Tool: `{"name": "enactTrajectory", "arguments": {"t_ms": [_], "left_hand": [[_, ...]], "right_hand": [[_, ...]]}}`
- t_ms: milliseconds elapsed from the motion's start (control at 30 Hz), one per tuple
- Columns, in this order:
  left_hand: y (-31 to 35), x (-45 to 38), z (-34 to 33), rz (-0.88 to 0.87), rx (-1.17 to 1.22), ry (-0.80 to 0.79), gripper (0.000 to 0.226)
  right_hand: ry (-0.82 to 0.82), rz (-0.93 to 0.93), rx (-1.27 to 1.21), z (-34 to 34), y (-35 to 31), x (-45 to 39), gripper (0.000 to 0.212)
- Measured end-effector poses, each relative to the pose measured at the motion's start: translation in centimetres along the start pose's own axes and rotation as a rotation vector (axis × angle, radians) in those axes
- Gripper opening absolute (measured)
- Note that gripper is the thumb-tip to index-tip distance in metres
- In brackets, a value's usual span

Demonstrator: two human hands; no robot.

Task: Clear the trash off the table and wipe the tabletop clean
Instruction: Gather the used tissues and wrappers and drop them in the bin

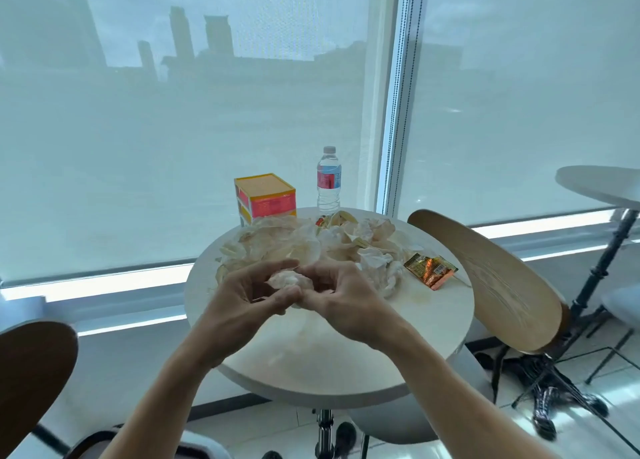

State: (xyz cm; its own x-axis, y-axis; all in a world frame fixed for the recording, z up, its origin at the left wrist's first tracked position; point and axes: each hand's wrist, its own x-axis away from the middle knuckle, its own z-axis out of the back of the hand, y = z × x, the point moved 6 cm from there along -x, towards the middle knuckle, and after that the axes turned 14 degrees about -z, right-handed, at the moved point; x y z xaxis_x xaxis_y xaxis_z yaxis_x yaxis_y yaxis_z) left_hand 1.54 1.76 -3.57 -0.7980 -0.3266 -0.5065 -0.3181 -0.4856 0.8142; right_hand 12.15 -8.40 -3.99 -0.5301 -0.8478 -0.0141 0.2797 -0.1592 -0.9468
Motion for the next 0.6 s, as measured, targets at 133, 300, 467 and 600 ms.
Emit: {"name": "enactTrajectory", "arguments": {"t_ms": [133,300,467,600], "left_hand": [[0.7,0.9,0.6,-0.011,0.049,0.011,0.035],[1.4,1.9,1.8,0.006,0.11,0.054,0.033],[2.7,3.1,3.2,-0.009,0.187,0.109,0.043],[3.5,3.7,3.8,-0.022,0.206,0.121,0.061]], "right_hand": [[-0.08,-0.026,0.003,-0.3,0.3,1.0,0.025],[0.33,-0.139,0.253,3.8,1.6,-0.4,0.027],[0.458,-0.157,0.605,4.3,1.2,-2.5,0.051],[0.479,-0.168,0.826,3.3,0.9,-4.0,0.035]]}}
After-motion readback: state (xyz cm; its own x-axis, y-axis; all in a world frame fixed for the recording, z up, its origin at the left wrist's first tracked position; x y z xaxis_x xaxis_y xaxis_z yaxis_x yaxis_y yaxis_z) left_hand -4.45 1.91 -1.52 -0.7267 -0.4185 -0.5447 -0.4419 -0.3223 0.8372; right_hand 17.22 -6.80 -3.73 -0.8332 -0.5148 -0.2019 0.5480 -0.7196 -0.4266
